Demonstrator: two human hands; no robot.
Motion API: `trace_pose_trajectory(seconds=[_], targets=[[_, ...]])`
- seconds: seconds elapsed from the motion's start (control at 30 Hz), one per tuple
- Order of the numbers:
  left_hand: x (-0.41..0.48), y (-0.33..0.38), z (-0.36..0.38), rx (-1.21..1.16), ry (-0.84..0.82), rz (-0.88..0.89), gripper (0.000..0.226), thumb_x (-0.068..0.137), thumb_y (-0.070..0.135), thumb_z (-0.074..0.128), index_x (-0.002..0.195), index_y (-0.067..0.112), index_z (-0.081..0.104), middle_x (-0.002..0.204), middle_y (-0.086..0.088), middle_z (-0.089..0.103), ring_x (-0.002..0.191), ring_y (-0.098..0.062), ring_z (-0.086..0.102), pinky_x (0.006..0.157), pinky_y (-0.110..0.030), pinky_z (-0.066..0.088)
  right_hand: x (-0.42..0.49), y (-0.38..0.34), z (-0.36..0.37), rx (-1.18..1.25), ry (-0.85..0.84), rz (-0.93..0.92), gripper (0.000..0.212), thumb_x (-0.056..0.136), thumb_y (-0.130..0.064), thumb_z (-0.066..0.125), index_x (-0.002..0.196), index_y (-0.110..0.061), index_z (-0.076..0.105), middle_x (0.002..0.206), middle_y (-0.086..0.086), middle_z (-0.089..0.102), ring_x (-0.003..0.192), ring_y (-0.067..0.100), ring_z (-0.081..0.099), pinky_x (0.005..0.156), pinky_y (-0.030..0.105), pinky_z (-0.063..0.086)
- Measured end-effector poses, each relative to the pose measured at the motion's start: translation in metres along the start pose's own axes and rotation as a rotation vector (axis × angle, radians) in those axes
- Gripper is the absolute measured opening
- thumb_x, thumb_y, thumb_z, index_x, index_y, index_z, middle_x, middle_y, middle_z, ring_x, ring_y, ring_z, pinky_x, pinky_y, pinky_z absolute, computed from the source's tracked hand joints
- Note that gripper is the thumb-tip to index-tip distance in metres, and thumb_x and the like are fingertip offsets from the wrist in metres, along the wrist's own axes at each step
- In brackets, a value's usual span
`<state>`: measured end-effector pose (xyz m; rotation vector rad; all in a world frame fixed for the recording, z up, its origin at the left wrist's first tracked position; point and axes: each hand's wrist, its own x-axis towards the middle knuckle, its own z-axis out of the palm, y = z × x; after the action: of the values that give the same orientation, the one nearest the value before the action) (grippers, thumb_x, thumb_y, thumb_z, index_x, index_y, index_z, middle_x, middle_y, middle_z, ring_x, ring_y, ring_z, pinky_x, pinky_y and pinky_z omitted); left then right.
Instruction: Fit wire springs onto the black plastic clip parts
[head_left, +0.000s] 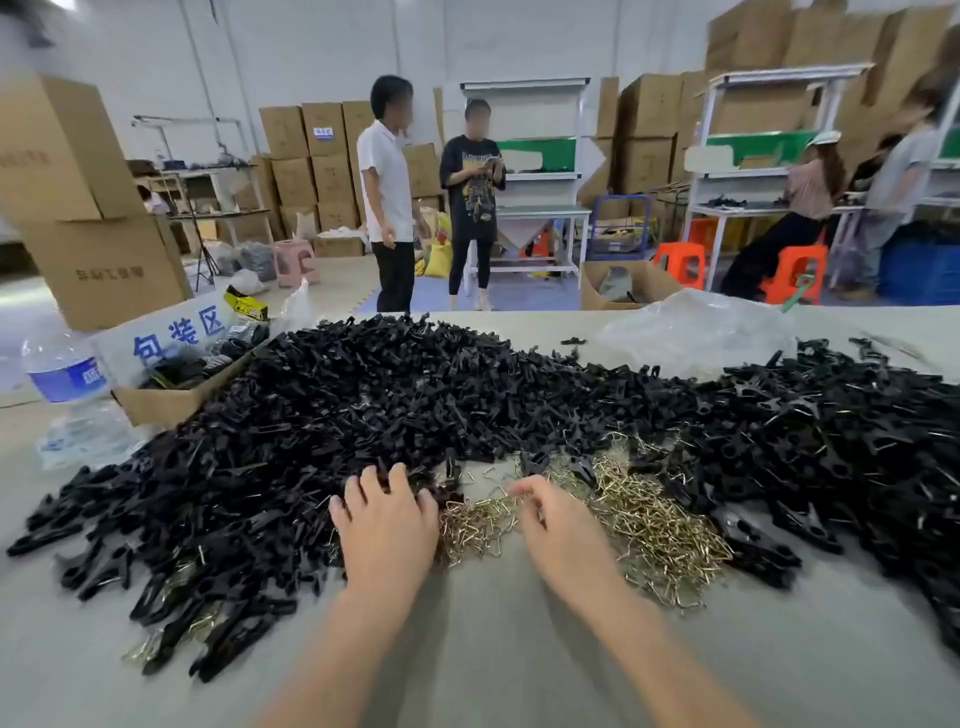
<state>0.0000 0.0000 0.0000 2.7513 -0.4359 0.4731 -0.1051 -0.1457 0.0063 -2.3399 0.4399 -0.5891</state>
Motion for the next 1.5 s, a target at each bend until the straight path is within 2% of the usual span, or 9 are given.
trace_pose_trajectory(seconds=[0.17, 0.3, 0.4, 0.47, 0.77, 0.97, 1.2, 1.33, 1.5], targets=[[0.015, -0.017, 0.012, 0.031, 0.045, 0.139, 0.033, 0.094, 0.038, 0.061, 0.108, 0.012, 0.075, 0.112, -0.014, 0.067, 0.104, -0.038, 0.059, 0.08, -0.049, 0.051, 0.015, 0.009, 0.01, -0.123, 0.007, 0.034, 0.028, 0.108, -0.027, 0.041, 0.128, -0.032, 0.06, 0.082, -0.021, 0.054, 0.05, -0.002, 0.046, 0.057, 0.008, 0.04], [0.032, -0.018, 0.011, 0.08, 0.111, 0.259, 0.051, 0.1, 0.041, 0.036, 0.092, 0.009, 0.075, 0.089, -0.009, 0.068, 0.086, -0.034, 0.059, 0.062, -0.041, 0.05, 0.016, 0.014, 0.013, -0.062, 0.012, 0.019, 0.026, 0.106, -0.025, 0.045, 0.125, -0.031, 0.062, 0.07, -0.022, 0.045, 0.057, -0.005, 0.052, 0.055, 0.01, 0.041], [0.039, -0.016, 0.011, -0.025, 0.18, 0.215, 0.037, 0.099, 0.037, 0.058, 0.08, 0.008, 0.071, 0.078, -0.005, 0.065, 0.082, -0.03, 0.061, 0.051, -0.037, 0.048, 0.019, 0.02, 0.014, 0.039, -0.013, 0.047, 0.025, 0.106, -0.022, 0.048, 0.124, -0.03, 0.063, 0.068, -0.013, 0.056, 0.046, 0.005, 0.044, 0.043, 0.018, 0.034], [0.042, -0.018, 0.012, -0.122, 0.194, 0.189, 0.036, 0.101, 0.041, 0.051, 0.083, 0.012, 0.064, 0.079, -0.001, 0.063, 0.082, -0.025, 0.059, 0.047, -0.034, 0.044, 0.017, 0.025, 0.014, 0.147, -0.011, 0.07, 0.025, 0.105, -0.02, 0.048, 0.119, -0.032, 0.064, 0.071, -0.004, 0.065, 0.046, 0.005, 0.041, 0.044, 0.019, 0.032], [0.053, -0.024, 0.007, -0.625, 0.244, 0.151, 0.031, 0.105, 0.046, 0.038, 0.106, 0.024, 0.06, 0.099, 0.013, 0.063, 0.095, -0.011, 0.058, 0.08, -0.039, 0.05, 0.016, 0.027, 0.005, 0.41, -0.007, 0.139, 0.029, 0.105, -0.019, 0.048, 0.106, -0.044, 0.063, 0.089, -0.021, 0.069, 0.055, 0.014, 0.052, 0.045, 0.026, 0.038], [0.054, -0.023, 0.005, -0.662, 0.356, 0.162, 0.033, 0.104, 0.049, 0.033, 0.1, 0.03, 0.06, 0.093, 0.02, 0.06, 0.09, -0.008, 0.053, 0.076, -0.035, 0.045, 0.015, 0.023, 0.003, 0.441, -0.024, 0.127, 0.028, 0.105, -0.022, 0.048, 0.108, -0.044, 0.063, 0.089, -0.018, 0.069, 0.058, 0.017, 0.055, 0.047, 0.028, 0.039], [0.042, 0.002, -0.014, -0.938, 0.474, 0.124, 0.029, 0.105, 0.051, 0.039, 0.09, 0.039, 0.059, 0.081, 0.014, 0.064, 0.063, -0.008, 0.055, 0.058, -0.012, 0.037, 0.014, 0.005, 0.001, 0.521, -0.054, 0.068, 0.03, 0.102, -0.031, 0.05, 0.107, -0.058, 0.061, 0.095, -0.003, 0.07, 0.081, 0.037, 0.063, 0.07, 0.053, 0.055], [0.019, 0.057, -0.004, -1.113, 0.244, 0.172, 0.025, 0.103, 0.04, 0.043, 0.087, 0.039, 0.062, 0.084, 0.018, 0.068, 0.068, -0.001, 0.063, 0.058, -0.008, 0.043, 0.016, -0.012, 0.006, 0.927, -0.177, 0.203, 0.026, 0.106, -0.026, 0.05, 0.12, -0.036, 0.07, 0.112, -0.007, 0.075, 0.1, 0.017, 0.072, 0.077, 0.032, 0.059], [0.008, 0.089, 0.02, -0.97, 0.078, 0.197, 0.027, 0.1, 0.052, 0.035, 0.089, 0.043, 0.058, 0.087, 0.023, 0.065, 0.091, 0.004, 0.058, 0.073, -0.013, 0.042, 0.019, -0.009, 0.007, 1.309, -0.182, 0.465, 0.036, 0.108, -0.019, 0.044, 0.104, -0.013, 0.08, 0.113, 0.013, 0.076, 0.104, 0.021, 0.074, 0.082, 0.031, 0.061]])
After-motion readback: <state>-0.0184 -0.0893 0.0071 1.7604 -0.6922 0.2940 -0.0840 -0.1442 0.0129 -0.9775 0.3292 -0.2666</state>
